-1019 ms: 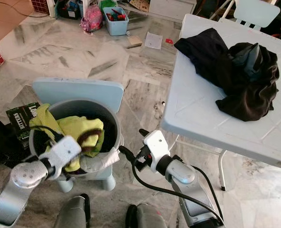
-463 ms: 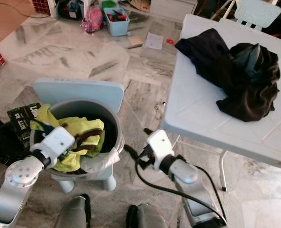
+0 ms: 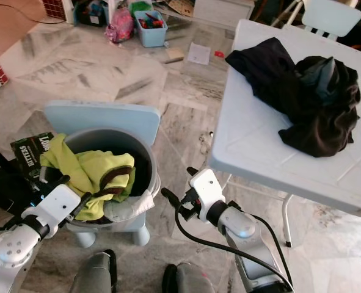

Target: Hang hanger

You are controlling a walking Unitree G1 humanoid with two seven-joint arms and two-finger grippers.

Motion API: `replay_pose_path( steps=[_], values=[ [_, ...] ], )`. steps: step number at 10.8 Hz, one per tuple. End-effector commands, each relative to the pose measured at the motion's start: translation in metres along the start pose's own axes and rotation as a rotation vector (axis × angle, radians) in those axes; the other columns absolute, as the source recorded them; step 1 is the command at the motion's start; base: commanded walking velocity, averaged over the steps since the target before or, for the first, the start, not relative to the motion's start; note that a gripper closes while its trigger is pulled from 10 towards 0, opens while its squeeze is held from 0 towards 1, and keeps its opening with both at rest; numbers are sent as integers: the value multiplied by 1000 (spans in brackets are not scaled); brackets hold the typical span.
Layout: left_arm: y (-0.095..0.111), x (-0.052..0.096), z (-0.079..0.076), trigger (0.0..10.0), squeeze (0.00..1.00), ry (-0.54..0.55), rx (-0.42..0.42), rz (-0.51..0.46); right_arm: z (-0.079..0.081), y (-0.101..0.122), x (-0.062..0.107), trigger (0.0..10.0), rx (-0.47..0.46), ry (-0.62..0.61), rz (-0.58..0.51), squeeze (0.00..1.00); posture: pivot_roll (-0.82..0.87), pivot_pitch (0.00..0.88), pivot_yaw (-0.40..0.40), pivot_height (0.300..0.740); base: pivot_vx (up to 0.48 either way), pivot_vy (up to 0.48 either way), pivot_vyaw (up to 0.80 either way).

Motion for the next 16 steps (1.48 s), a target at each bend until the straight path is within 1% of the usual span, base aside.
replay_pose_path(
  steps=[1,2,3,4,5,7,8,9,10,11,12,14,16],
  values=[
    [9,9,-16,10000,0,-64,16,-47,-5,-2,1,10000,8,-18,10,0,52,124,-123,740,0,0,0],
    [6,13,-22,10000,0,-88,24,-38,-5,-2,1,10000,8,-18,10,0,52,124,-123,740,0,0,0],
    [-8,19,-35,10000,0,-121,51,24,-5,-2,0,10000,6,-18,11,0,52,125,-119,740,0,0,0],
    [-9,18,-37,10000,0,-119,66,20,-5,-2,-1,10000,6,-19,9,0,50,123,-119,740,0,0,0],
    [-12,18,-41,10000,0,-119,97,34,-5,-2,-1,10000,8,-19,9,0,50,123,-119,740,0,0,0],
    [-25,20,-55,10000,0,-170,183,101,-5,-2,-1,10000,10,-17,13,0,50,127,-121,740,0,0,0],
    [-28,20,-61,10000,0,-196,211,109,-5,-2,-2,10000,12,-16,14,0,48,127,-122,740,0,0,0],
    [-35,11,-65,10000,0,-196,247,126,-6,-2,-4,10000,20,-18,16,0,45,127,-125,740,0,0,0],
    [-29,1,-58,10000,0,-164,228,84,-6,-1,-4,10000,27,-18,16,0,34,125,-126,740,0,0,0],
    [-20,-4,-52,10000,0,-149,229,46,-6,-1,-3,10000,29,-18,15,0,33,125,-126,740,0,0,0],
    [-11,-9,-45,10000,0,-146,213,10,-6,-2,-3,10000,29,-18,16,0,33,125,-126,740,0,0,0],
    [0,-9,-43,10000,0,-150,214,-25,-4,-2,-4,10000,28,-9,15,0,34,128,-124,740,0,0,0],
    [13,-4,-48,10000,0,-157,208,-85,-3,-2,-4,10000,24,1,16,0,38,129,-125,740,0,0,0]
  ],
)
Point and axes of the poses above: a point about 5 cm out from each wrist's last joint towards the gripper, its own x axis pointing back from the gripper into the wrist, its own y axis along the axis of the wrist's last joint, z = x × y, the point moved 3 cm from there along -x, pointing out of the wrist towards the gripper, and after that the axes turned 10 degrees about -x, right-handed, at the moved point
